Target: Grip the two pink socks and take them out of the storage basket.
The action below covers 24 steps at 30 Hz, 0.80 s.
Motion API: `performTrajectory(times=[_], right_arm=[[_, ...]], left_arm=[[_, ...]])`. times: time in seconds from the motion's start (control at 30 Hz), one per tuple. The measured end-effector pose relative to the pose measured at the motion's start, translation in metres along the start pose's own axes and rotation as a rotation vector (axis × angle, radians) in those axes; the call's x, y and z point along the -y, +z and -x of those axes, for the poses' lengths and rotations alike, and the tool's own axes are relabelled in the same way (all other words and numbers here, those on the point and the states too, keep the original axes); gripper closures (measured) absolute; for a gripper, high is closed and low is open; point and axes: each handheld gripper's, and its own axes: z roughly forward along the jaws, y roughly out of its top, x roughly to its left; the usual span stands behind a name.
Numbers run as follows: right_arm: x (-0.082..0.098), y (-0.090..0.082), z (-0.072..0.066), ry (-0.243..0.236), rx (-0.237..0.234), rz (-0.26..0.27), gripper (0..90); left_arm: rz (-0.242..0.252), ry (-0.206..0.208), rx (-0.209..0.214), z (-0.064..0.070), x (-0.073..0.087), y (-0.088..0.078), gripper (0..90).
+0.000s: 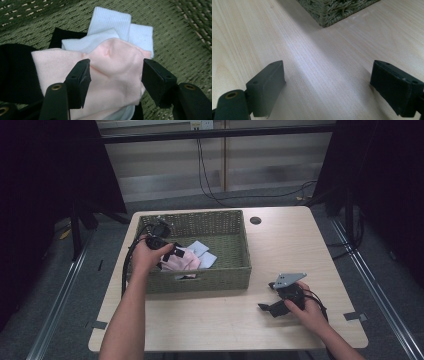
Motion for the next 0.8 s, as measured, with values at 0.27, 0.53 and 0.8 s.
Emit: performTrajectory(times=[0.27, 0.53, 0.8], right_arm=[[0.0, 0.0, 0.0, -0.001, -0.002, 0.0, 11.3], [0.0, 0.0, 0.0, -0.004, -0.003, 0.001, 11.3], [0.0, 0.001, 0.0, -0.005, -0.002, 0.001, 11.3]], left_arm=[[-0.038, 0.003, -0.009, -0.003, -0.005, 0.005, 41.9], [-0.068, -0.001, -0.007, -0.011, -0.008, 0.016, 40.9], [-0.09, 0.002, 0.002, -0.014, -0.004, 0.036, 48.3]])
